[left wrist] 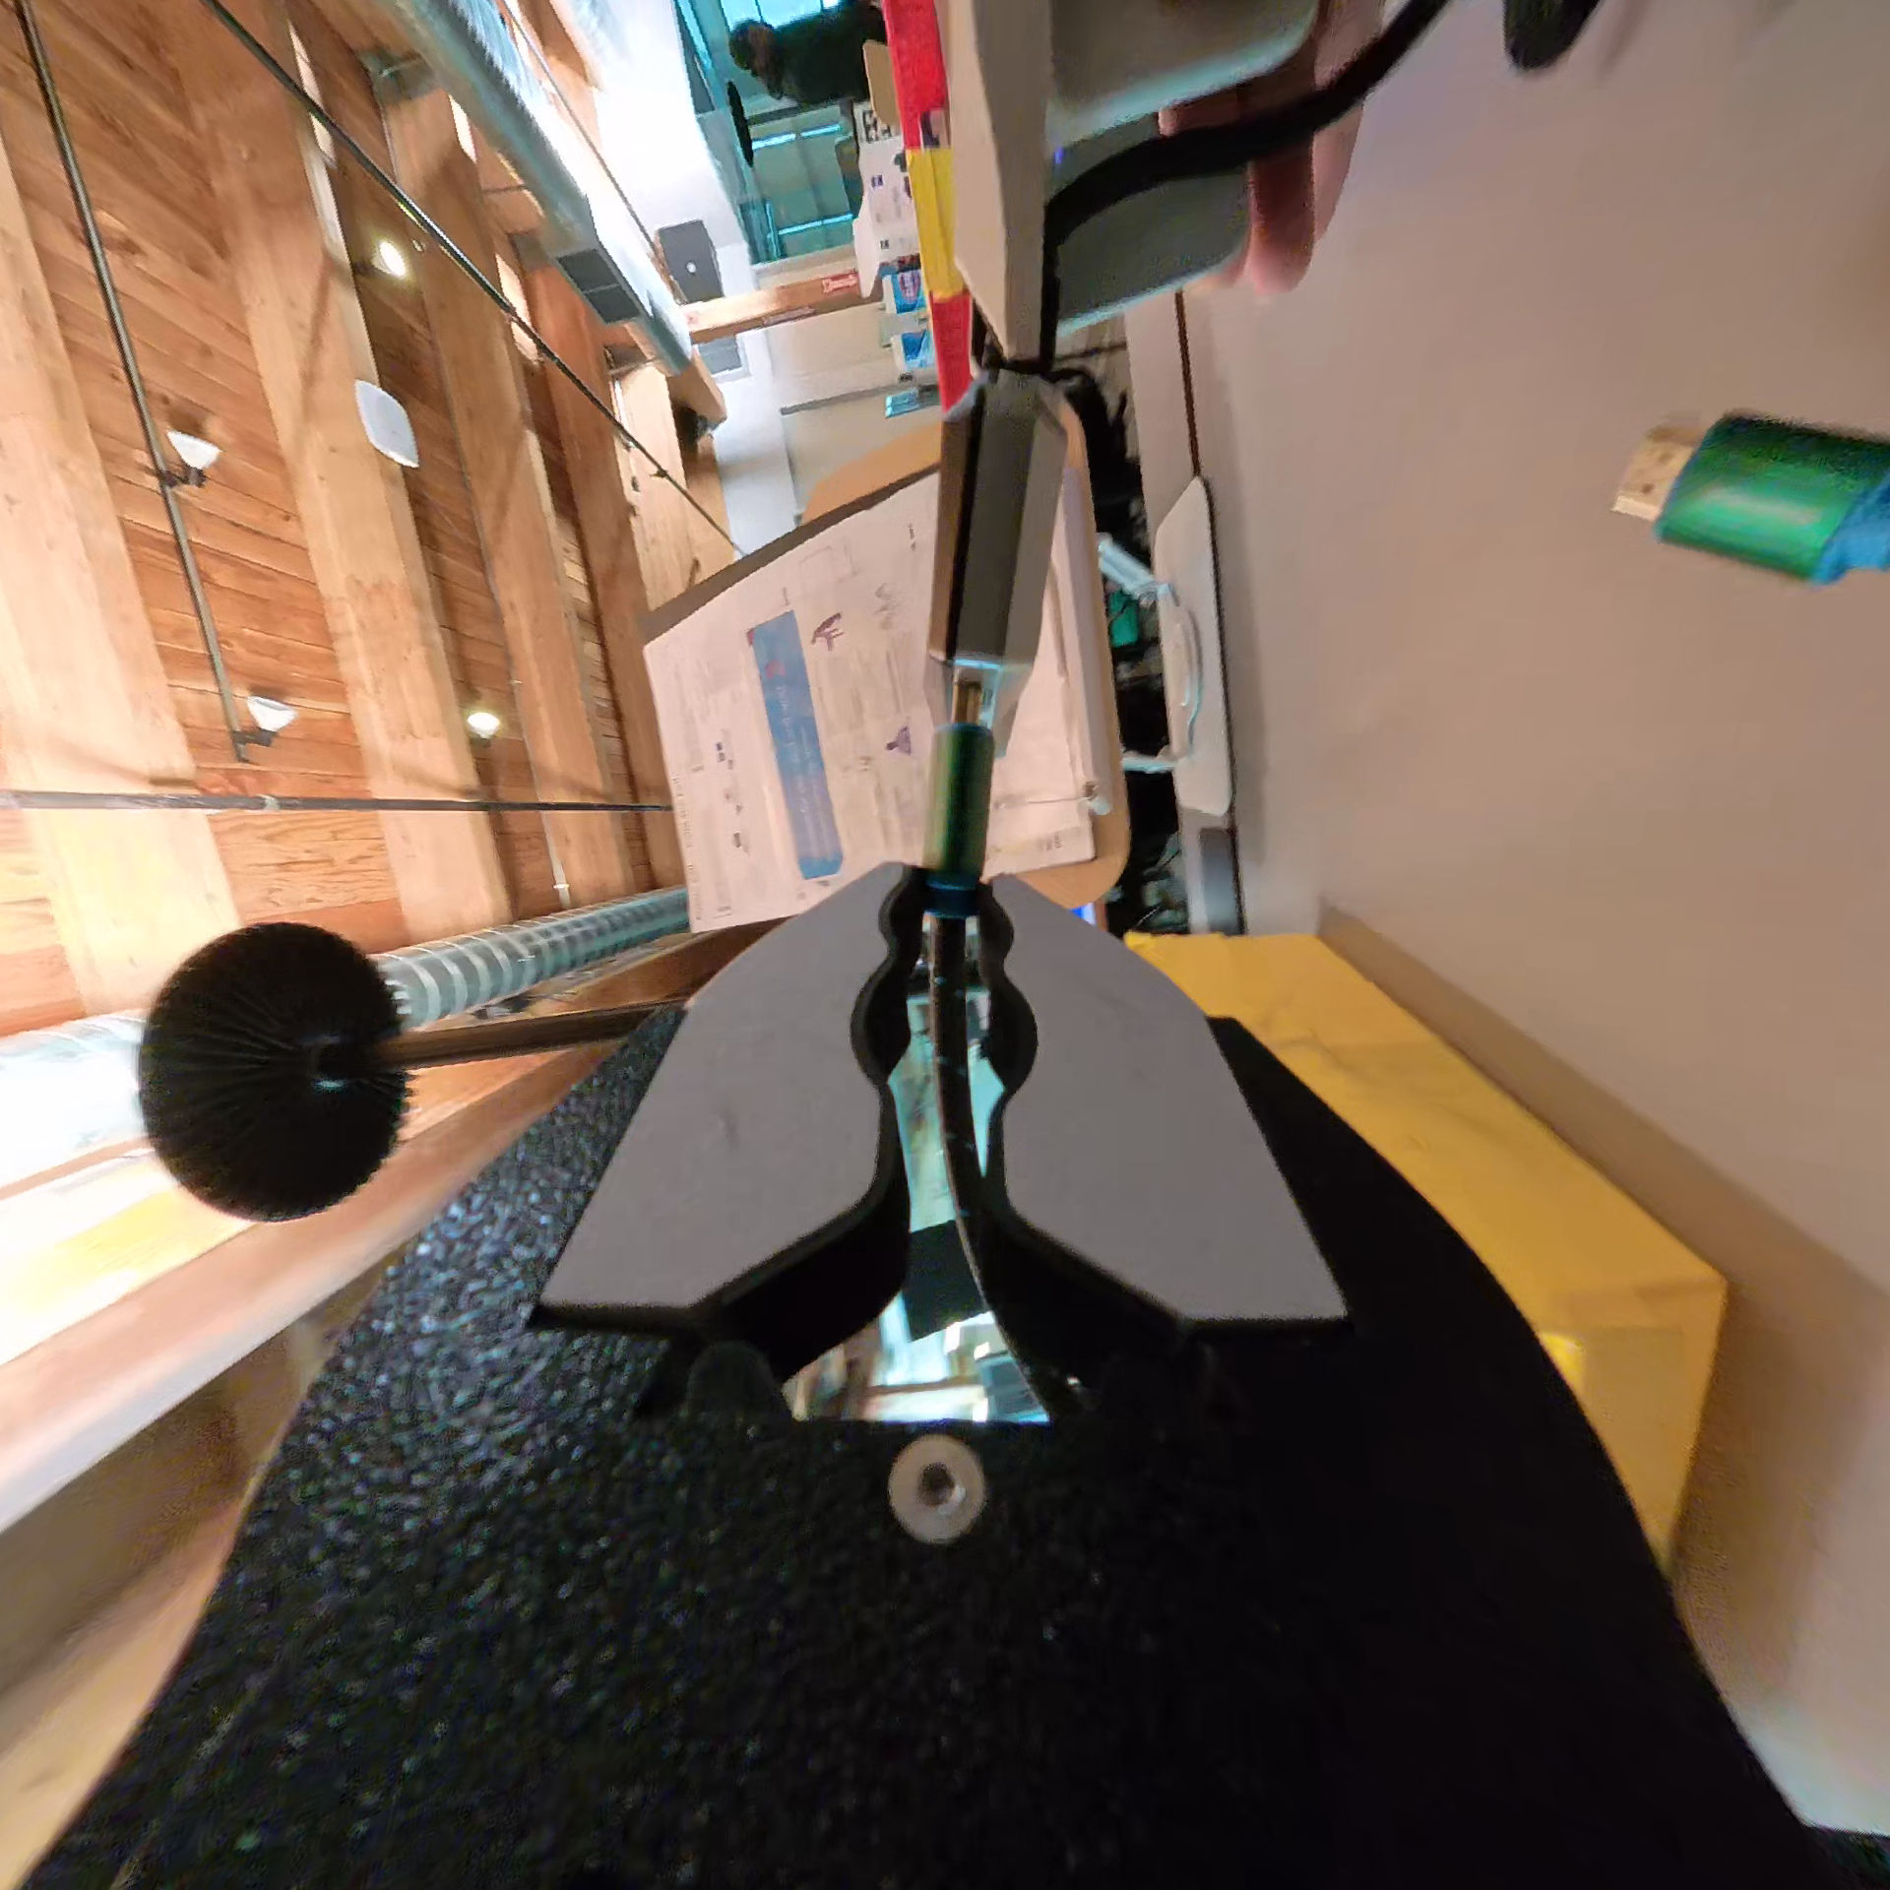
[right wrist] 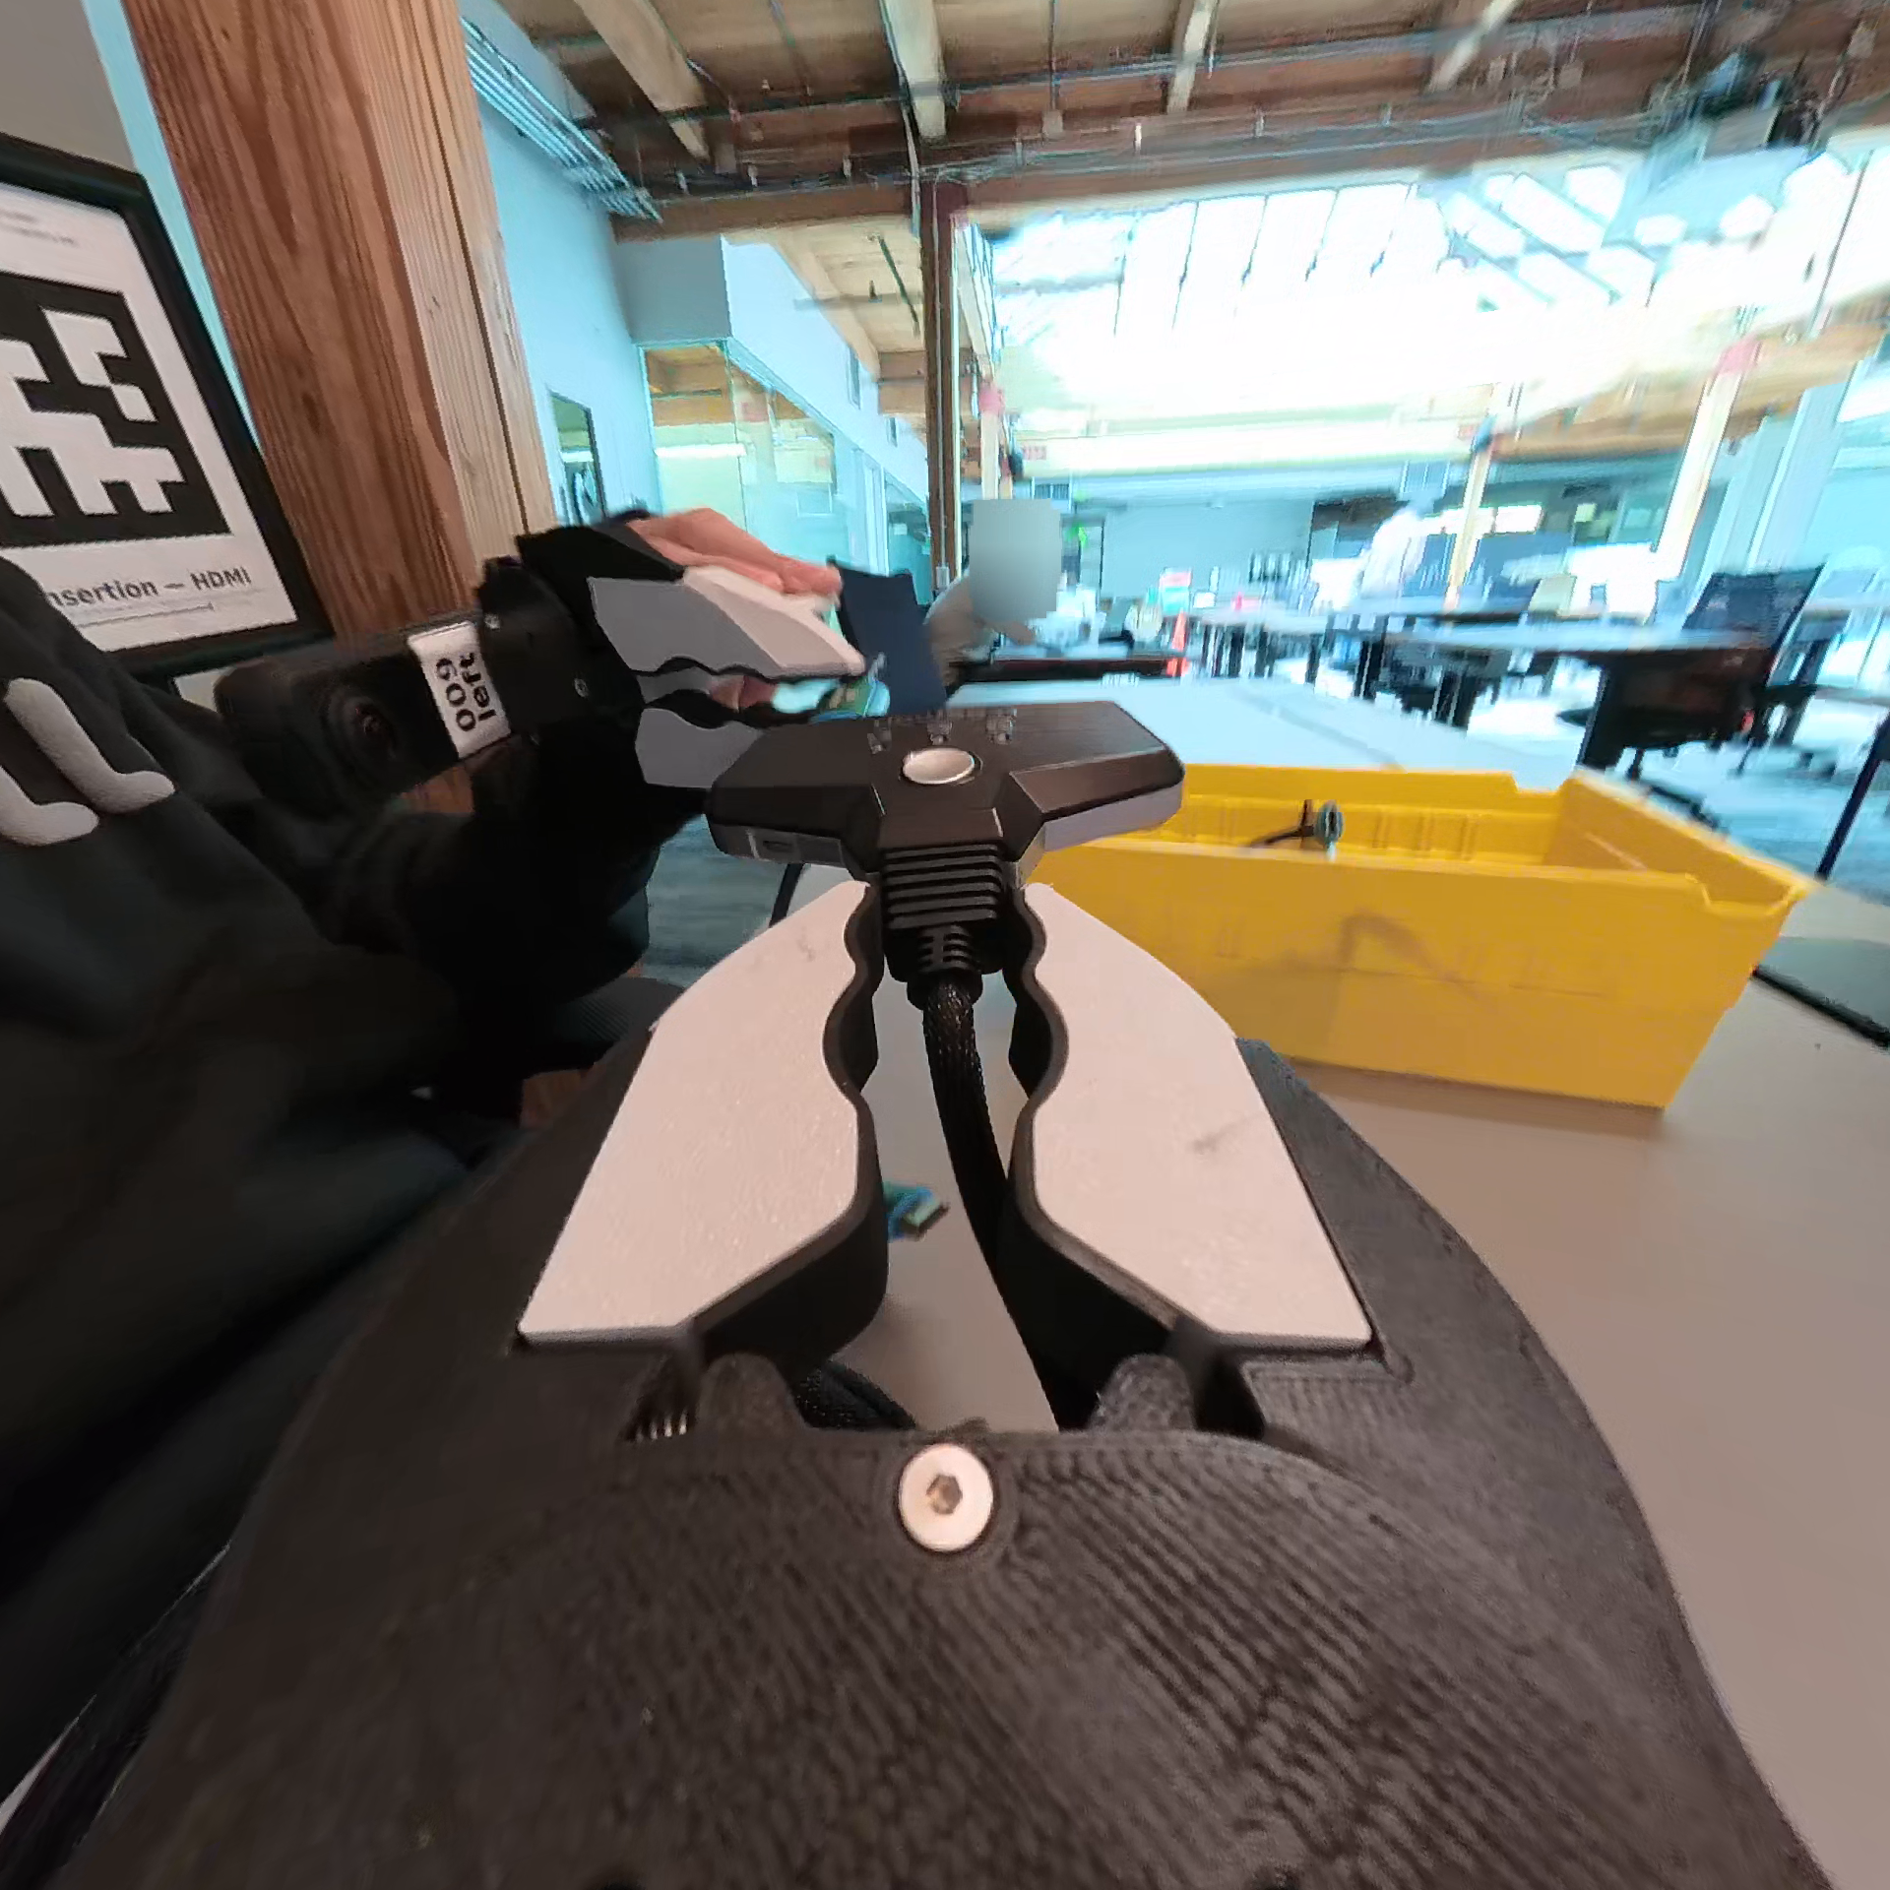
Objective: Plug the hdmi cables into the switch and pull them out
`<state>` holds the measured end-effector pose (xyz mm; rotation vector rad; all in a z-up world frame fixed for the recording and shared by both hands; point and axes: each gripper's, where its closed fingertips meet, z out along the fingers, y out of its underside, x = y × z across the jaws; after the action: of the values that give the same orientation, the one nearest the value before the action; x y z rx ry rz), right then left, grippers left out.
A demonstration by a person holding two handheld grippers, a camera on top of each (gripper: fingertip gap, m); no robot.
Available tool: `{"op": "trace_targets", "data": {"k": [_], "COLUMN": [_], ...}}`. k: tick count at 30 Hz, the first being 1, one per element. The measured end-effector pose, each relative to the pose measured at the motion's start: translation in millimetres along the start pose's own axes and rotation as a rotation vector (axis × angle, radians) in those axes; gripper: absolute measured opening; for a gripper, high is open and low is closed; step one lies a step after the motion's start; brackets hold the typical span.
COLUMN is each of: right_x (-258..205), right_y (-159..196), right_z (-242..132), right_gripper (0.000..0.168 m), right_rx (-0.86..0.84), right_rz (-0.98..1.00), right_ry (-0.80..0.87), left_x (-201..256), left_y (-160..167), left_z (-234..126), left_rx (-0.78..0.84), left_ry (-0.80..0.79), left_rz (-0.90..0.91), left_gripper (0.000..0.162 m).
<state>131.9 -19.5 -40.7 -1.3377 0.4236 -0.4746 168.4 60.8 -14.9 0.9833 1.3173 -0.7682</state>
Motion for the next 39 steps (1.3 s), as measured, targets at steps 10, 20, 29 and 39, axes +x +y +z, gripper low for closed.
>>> {"op": "trace_targets", "data": {"k": [10,20,29,39], "right_x": [-15.7,-22.1,-27.8,-25.5], "right_y": [-5.2,-0.4,5.2,8.0], "right_z": [6.3,8.7,11.3,12.5], "right_gripper": [0.022,0.023,0.022,0.022], "right_rx": [-0.006,-0.035,-0.062,-0.08], "right_rz": [-0.199,-0.243,-0.283,-0.28], "right_ry": [-0.034,-0.065,-0.093,-0.081], "left_x": [10.8,-3.4,20.0,27.2], "left_y": [-13.8,2.1,-23.6,-22.9], "left_z": [-34.0,-53.1,-39.3,-34.0], "left_rx": [0.386,0.528,0.538,0.552], "left_ry": [0.553,0.552,0.735,0.747], "left_rz": [-1.018,-1.135,-1.245,-1.248], "left_gripper": [0.049,0.033,0.04,0.02]}}
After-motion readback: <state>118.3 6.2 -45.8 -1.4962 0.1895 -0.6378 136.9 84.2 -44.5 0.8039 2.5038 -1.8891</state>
